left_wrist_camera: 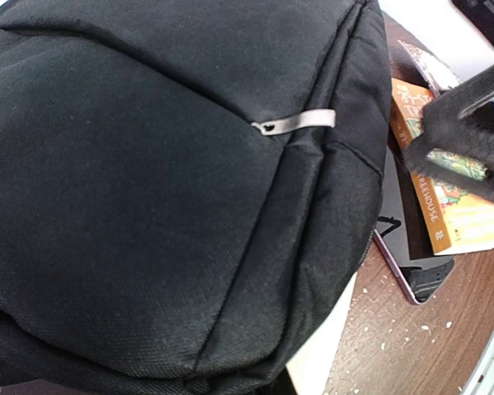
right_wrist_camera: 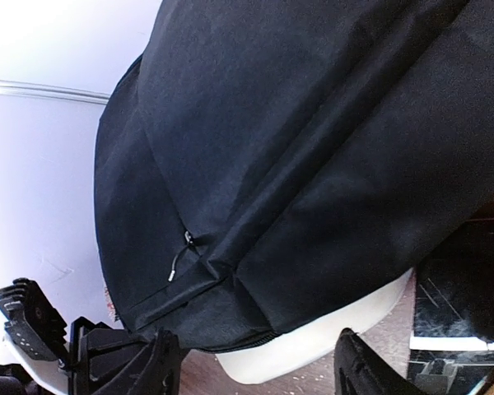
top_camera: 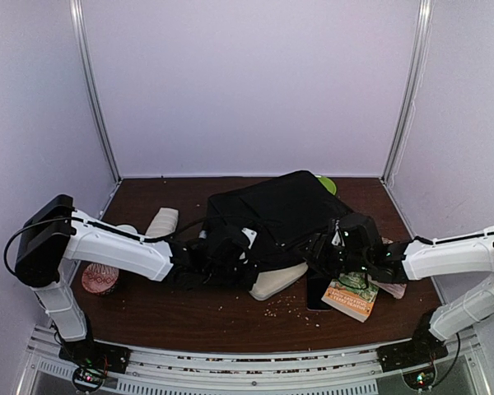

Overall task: Pack the student bag
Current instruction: Unzip the student bag at the center of the board.

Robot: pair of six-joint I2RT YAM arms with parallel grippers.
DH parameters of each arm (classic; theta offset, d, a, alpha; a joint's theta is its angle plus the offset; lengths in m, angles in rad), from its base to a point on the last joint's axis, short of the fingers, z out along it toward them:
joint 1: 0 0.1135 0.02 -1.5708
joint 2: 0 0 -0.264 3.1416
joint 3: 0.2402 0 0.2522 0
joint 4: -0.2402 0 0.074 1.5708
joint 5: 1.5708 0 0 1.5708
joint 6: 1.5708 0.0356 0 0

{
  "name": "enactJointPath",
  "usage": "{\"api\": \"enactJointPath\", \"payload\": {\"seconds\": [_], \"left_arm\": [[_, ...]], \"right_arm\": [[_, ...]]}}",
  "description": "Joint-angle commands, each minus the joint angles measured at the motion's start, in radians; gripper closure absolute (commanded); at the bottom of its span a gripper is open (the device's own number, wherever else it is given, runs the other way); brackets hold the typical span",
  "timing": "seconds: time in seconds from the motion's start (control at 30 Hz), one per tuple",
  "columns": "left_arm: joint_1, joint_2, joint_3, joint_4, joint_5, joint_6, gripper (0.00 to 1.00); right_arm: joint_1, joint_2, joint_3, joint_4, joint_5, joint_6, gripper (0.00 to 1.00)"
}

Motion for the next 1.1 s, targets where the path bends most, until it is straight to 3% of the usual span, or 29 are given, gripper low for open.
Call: {"api": "enactJointPath", "payload": {"seconds": [0.0,0.57,0.93,1.07], "left_arm": [[-0.002,-0.008,0.012,0.081,0.042,0.014,1.00],[-0.015,-0.022,-0.011,0.099,0.046,0.027,1.00],[-0.018,-0.037,-0.032,0.086,0.035,0.028,1.00],[-0.018,-0.063,-0.052,0.065,0.013,0.030,1.00]], "right_arm": [[0.038,0.055,0.027,0.169,-0.012,0.144,0.37],[0.088,0.175,0.053,0.226,-0.046,0.231,0.53],[0.086,0.204,0.031,0.299,-0.022,0.266,0.97],[0.082,0.185,0.020,0.303,-0.001,0.265,1.00]]}}
